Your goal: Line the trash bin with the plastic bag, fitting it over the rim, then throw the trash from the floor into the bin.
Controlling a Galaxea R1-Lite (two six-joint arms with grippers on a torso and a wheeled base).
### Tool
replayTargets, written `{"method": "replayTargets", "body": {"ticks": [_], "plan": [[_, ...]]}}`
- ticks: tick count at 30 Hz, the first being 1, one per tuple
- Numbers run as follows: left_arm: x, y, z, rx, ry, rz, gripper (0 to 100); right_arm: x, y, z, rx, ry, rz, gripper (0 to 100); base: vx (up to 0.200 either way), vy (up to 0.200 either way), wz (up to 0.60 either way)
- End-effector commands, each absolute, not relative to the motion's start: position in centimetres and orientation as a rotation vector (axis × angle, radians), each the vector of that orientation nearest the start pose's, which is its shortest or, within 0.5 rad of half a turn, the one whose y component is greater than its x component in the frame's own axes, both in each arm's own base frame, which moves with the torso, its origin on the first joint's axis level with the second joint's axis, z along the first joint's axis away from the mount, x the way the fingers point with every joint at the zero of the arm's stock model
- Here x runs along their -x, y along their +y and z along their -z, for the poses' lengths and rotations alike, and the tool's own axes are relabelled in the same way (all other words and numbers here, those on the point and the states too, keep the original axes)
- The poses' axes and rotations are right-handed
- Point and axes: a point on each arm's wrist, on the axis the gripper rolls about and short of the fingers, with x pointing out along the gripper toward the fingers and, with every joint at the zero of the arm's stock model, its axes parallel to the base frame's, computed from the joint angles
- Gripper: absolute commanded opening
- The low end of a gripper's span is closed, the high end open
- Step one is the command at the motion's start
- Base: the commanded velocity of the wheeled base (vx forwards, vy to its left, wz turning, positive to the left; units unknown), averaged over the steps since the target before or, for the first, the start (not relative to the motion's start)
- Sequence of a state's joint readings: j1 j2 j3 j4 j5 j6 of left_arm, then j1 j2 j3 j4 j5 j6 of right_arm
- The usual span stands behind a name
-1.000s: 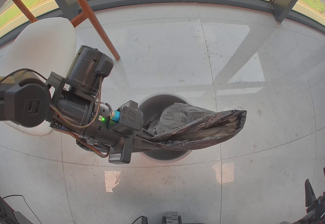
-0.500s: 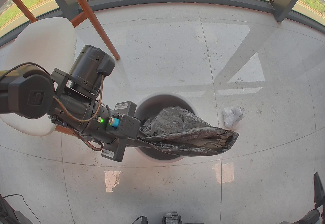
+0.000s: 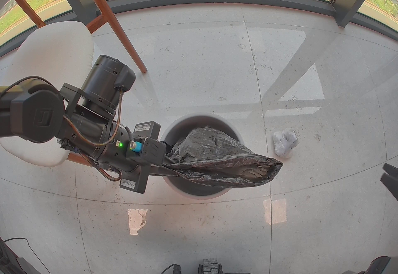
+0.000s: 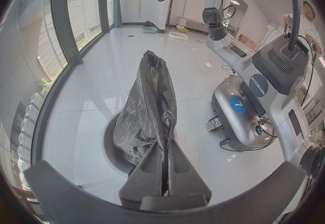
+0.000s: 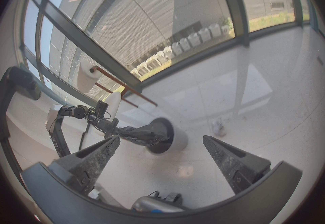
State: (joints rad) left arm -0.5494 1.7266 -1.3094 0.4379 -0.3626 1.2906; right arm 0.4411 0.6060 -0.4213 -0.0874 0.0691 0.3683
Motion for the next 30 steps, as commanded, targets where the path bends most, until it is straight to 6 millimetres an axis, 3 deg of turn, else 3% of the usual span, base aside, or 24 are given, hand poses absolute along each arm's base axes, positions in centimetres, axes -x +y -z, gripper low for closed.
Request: {"method": "replayTargets", "body": {"ticks": [1,10,22,30], "plan": [[-25.6,-16.2,-21.8,-1.179,0.235,1.268,0,-13.5,9.6,-21.9,-0.397,0.581,-0.622,100,0.000,0.000,0.00],[-25.8,-16.4,-22.2,-1.159,0.234,1.256,0,-17.1,12.3,-18.7,-0.341,0.748,-0.588,100,0.000,0.000,0.00],[-25.7,-16.6,-22.0,-1.146,0.244,1.261,0,-19.4,13.5,-17.2,-0.216,0.771,-0.590,100,0.000,0.000,0.00],[-25.9,-16.8,-21.7,-1.133,0.257,1.269,0,-22.7,13.7,-17.3,-0.124,0.725,-0.578,100,0.000,0.000,0.00]]}}
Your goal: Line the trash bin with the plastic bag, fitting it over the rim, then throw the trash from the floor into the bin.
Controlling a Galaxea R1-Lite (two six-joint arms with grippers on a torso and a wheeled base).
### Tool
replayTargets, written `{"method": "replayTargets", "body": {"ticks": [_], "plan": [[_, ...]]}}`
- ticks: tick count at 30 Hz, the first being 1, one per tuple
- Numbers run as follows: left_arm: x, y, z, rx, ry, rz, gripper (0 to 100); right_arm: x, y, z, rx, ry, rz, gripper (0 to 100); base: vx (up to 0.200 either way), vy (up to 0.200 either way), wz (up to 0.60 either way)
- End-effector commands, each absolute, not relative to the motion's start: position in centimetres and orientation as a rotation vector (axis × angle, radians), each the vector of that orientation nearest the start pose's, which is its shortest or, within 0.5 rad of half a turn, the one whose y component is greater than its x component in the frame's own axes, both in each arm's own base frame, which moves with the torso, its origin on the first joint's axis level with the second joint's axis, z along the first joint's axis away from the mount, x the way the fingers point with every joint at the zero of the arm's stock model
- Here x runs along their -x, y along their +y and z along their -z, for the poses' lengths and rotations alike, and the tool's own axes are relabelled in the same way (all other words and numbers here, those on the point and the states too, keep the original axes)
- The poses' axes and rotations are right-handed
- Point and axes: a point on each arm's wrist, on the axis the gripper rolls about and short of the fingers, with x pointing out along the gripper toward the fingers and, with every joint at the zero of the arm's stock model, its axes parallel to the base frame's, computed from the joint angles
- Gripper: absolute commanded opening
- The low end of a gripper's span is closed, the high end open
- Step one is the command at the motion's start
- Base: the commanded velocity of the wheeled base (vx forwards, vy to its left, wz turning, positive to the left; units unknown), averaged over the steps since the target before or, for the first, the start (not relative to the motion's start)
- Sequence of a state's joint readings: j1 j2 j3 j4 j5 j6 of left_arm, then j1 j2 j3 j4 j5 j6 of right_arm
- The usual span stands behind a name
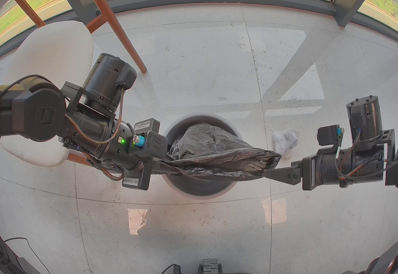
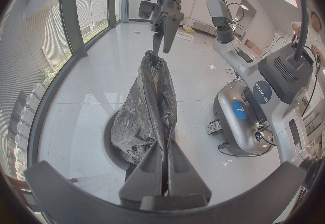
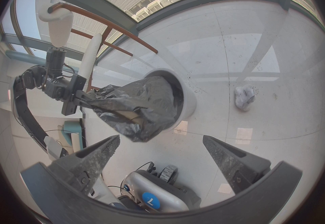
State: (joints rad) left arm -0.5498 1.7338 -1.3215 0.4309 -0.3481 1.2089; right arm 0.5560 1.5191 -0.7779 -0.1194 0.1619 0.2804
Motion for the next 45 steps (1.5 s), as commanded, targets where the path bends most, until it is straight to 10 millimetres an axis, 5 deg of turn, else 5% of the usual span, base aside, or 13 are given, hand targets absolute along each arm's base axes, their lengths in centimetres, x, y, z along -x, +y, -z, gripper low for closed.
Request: {"method": "replayTargets", "body": {"ticks": [1,11,12,20,41,42,45], "plan": [[-25.9,-16.8,-21.7,-1.133,0.257,1.269,0,-22.9,13.8,-17.4,-0.125,0.722,-0.578,100,0.000,0.000,0.00],[-26.1,-16.9,-21.5,-1.131,0.264,1.272,0,-25.4,14.9,-17.6,-0.124,0.705,-0.572,100,0.000,0.000,0.00],[-26.1,-16.9,-21.5,-1.131,0.264,1.272,0,-25.4,15.0,-17.6,-0.123,0.706,-0.573,0,0.000,0.000,0.00],[-26.2,-17.0,-21.6,-1.114,0.272,1.266,0,-25.8,15.2,-16.6,-0.089,0.727,-0.569,0,0.000,0.000,0.00],[-26.2,-17.5,-21.5,-1.086,0.269,1.258,0,-26.7,15.9,-17.7,-0.035,0.667,-0.590,0,0.000,0.000,0.00],[-26.2,-17.5,-21.5,-1.085,0.270,1.257,0,-26.6,15.8,-17.6,-0.033,0.670,-0.590,100,0.000,0.000,0.00],[-26.2,-17.5,-21.5,-1.084,0.271,1.257,0,-26.6,16.0,-17.7,-0.033,0.664,-0.594,100,0.000,0.000,0.00]]}}
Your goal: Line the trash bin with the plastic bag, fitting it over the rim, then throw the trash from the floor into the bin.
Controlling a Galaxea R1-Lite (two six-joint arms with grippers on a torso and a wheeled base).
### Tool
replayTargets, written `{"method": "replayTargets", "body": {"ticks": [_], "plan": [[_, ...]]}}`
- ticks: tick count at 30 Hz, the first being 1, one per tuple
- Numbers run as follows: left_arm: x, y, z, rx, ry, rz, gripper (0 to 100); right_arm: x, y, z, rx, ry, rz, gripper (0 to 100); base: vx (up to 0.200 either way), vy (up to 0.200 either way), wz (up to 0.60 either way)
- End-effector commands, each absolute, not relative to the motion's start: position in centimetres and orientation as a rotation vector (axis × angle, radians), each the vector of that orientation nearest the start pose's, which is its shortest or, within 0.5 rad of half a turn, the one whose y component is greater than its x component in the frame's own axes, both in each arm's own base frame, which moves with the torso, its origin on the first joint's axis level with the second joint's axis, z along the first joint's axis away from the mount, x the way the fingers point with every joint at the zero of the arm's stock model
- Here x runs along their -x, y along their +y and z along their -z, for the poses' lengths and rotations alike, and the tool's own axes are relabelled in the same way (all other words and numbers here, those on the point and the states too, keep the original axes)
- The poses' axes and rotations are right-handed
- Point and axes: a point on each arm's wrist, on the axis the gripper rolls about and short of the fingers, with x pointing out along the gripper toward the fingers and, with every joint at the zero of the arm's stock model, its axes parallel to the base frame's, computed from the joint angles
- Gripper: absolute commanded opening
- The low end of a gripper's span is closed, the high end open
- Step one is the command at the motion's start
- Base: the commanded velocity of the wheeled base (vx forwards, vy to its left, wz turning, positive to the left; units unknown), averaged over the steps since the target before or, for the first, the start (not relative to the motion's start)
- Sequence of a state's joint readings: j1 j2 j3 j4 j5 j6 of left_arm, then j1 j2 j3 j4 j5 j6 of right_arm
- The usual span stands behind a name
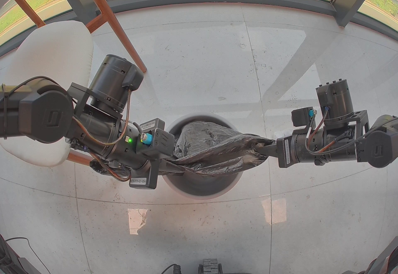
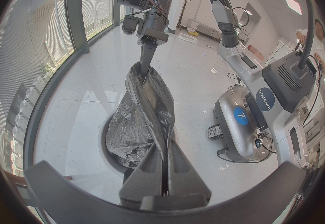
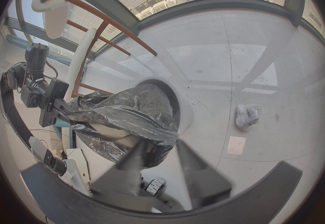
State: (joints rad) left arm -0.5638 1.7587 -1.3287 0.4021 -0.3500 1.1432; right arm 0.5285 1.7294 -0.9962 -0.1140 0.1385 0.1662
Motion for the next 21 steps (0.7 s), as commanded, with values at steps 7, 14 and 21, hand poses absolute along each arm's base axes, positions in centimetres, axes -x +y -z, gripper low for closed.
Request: {"method": "replayTargets", "body": {"ticks": [7,14,21], "plan": [[-26.2,-17.5,-21.6,-1.083,0.270,1.256,0,-26.9,16.2,-18.1,-0.028,0.644,-0.583,100,0.000,0.000,0.00],[-26.2,-17.5,-21.6,-1.083,0.270,1.256,0,-27.6,16.5,-17.6,-0.029,0.624,-0.580,100,0.000,0.000,0.00],[-26.2,-17.5,-21.6,-1.079,0.271,1.256,0,-28.0,16.9,-17.0,-0.022,0.615,-0.574,0,0.000,0.000,0.00]]}}
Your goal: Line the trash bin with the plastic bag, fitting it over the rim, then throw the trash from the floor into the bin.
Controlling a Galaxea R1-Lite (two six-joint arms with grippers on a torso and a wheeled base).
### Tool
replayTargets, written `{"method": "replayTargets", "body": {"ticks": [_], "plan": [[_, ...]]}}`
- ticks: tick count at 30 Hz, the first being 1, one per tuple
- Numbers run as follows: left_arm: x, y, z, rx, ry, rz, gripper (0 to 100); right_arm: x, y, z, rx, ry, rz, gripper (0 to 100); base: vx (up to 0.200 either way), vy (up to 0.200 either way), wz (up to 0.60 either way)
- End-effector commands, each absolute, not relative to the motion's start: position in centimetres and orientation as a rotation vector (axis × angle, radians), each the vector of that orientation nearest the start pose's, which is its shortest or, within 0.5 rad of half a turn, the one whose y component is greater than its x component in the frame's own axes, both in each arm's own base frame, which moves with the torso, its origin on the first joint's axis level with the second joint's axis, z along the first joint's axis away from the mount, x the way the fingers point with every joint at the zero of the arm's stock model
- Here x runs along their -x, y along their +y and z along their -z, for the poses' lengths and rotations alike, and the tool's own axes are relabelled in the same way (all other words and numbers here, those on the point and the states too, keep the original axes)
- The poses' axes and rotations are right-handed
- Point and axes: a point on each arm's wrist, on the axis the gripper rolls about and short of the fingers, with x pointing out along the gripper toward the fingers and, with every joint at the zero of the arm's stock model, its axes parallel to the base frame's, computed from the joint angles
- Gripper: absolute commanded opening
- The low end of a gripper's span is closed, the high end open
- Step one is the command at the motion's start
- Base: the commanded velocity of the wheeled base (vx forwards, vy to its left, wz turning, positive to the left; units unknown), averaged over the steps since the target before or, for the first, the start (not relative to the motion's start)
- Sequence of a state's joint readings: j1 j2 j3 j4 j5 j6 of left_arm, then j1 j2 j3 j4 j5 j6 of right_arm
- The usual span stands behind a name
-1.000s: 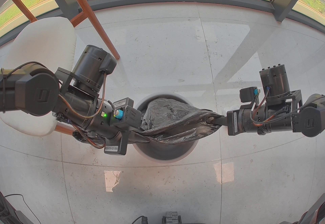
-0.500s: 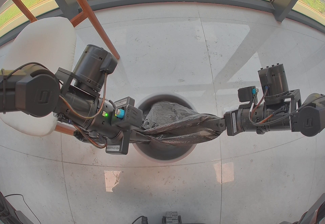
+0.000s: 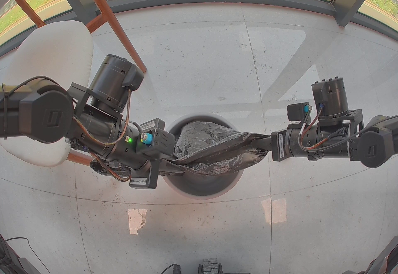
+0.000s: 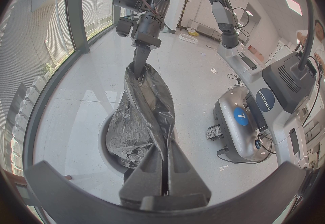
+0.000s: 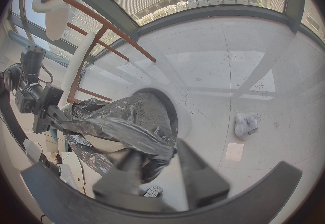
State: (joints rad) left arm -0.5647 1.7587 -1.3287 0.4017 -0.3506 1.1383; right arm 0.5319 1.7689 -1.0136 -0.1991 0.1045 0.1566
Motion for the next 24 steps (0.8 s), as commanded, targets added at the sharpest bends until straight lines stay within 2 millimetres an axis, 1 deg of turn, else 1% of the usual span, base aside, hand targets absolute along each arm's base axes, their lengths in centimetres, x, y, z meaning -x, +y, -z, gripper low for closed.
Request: {"method": "replayTargets", "body": {"ticks": [1,7,12,24], "plan": [[-26.18,-17.50,-21.62,-1.079,0.270,1.256,0,-27.91,16.94,-16.91,-0.021,0.618,-0.576,0,0.000,0.000,0.00],[-26.39,-17.63,-21.20,-1.071,0.289,1.260,0,-27.73,17.30,-16.87,-0.018,0.618,-0.586,0,0.000,0.000,0.00],[-26.45,-17.67,-21.26,-1.069,0.287,1.258,0,-27.45,17.59,-16.90,-0.017,0.618,-0.596,0,0.000,0.000,0.00],[-26.73,-17.83,-21.53,-1.045,0.268,1.224,0,-27.46,17.41,-16.92,-0.018,0.618,-0.591,0,0.000,0.000,0.00]]}}
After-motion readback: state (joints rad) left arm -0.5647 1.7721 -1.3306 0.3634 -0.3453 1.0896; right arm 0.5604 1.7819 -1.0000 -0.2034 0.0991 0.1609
